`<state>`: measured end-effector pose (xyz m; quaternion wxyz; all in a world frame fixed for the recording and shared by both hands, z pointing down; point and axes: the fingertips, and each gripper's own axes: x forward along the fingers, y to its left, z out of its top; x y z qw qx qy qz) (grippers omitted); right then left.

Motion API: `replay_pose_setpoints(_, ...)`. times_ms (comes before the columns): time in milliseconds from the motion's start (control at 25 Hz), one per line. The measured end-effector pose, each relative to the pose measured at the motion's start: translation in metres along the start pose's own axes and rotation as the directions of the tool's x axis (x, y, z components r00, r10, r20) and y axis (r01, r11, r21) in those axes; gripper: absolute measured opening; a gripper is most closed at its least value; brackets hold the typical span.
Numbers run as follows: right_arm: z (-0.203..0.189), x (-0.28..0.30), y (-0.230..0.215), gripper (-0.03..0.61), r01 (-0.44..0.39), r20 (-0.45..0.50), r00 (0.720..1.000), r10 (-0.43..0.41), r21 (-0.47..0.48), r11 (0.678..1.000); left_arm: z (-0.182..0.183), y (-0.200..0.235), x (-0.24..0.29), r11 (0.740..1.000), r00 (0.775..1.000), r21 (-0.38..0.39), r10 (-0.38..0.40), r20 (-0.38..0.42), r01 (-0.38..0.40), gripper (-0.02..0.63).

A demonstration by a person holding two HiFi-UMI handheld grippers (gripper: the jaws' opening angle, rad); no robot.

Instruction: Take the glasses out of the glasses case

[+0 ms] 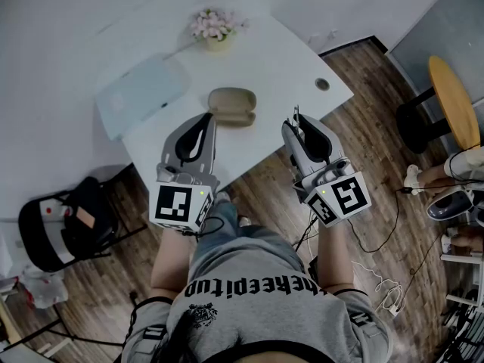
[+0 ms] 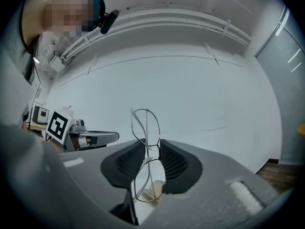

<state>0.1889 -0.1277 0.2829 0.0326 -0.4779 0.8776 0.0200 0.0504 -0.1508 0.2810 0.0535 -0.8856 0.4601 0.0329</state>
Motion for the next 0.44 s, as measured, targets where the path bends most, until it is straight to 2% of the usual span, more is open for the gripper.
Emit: replay_pose_setpoints(440,0.0020,-0.0085,0.0030,0.097,0.001,0.010,1.000,-0.001,0.005,1.000,0.0027,-0.0048,-0.0092,1.000,1.000,-0.006,0.015,-0.004,-0.015,0.020)
